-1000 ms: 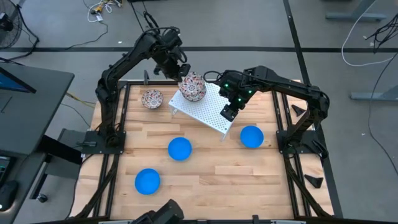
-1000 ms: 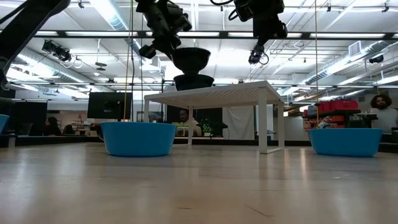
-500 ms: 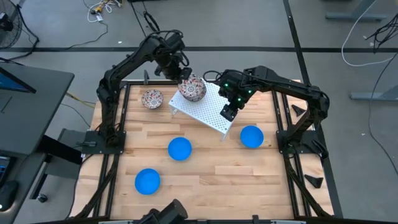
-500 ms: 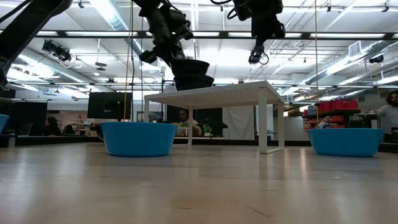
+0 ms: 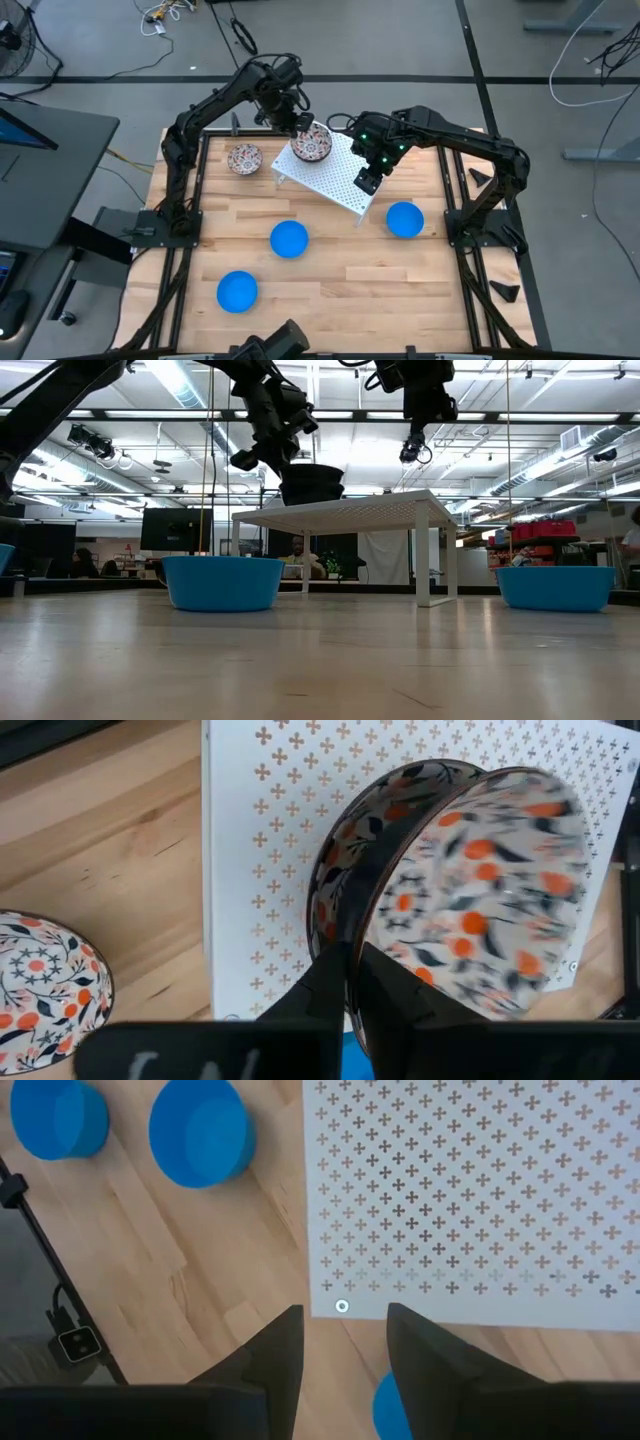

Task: Pick & Place Mini bowls
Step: Stack the bottom white patterned bowl on top of the other white patterned bowl on the shelf, then stack the white patterned bowl on top of the other white patterned bowls on the shelf

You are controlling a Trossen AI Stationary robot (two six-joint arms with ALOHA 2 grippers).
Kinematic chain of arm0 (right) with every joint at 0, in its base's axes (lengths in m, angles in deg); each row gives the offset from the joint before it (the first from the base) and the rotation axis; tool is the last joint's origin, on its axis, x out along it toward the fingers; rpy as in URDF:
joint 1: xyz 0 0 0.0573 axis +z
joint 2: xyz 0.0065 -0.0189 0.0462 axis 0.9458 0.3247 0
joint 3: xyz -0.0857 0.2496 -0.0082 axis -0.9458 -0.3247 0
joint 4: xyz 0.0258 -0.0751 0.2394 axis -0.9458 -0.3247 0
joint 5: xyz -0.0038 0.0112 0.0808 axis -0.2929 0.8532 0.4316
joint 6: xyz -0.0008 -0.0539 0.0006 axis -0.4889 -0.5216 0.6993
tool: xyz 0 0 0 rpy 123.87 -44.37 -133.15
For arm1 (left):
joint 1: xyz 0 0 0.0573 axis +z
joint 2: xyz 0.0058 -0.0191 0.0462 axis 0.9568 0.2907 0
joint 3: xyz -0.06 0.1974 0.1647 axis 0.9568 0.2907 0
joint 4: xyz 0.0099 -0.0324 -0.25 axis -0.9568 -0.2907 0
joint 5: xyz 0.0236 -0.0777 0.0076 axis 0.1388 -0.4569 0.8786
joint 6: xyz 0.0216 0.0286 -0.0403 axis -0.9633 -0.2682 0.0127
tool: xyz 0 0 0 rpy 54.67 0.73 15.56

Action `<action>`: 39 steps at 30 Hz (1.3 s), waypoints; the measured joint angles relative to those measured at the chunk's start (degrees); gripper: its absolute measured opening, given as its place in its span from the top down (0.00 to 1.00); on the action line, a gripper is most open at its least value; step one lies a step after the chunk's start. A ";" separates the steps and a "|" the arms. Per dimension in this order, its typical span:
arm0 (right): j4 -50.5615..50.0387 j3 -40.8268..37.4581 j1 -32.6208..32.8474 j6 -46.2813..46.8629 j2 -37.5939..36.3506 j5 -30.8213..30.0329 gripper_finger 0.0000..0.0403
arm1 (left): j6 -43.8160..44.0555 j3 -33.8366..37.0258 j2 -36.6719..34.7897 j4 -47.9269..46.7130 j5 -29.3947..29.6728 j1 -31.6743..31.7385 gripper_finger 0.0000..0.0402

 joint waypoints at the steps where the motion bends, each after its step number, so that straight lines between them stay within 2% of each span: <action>1: 0.01 0.00 0.00 -0.03 0.00 0.00 0.64 | -0.01 0.00 0.00 -0.06 0.04 -0.01 0.91; 19: 0.00 0.00 -0.01 -0.91 0.00 0.00 0.64 | 1.25 -0.02 -0.02 -0.05 0.31 0.22 0.66; 25: 0.00 0.00 -0.01 -0.97 0.00 -0.02 0.64 | 1.27 -0.04 -0.04 -1.03 2.68 0.22 0.66; 30: 0.00 0.00 -0.02 -0.98 0.00 0.00 0.64 | 1.25 -0.04 -0.35 -1.73 1.36 0.38 0.67; 39: 0.88 0.00 -0.02 -1.01 0.00 -0.02 0.64 | 0.96 -0.11 -6.07 -1.89 0.61 0.59 0.66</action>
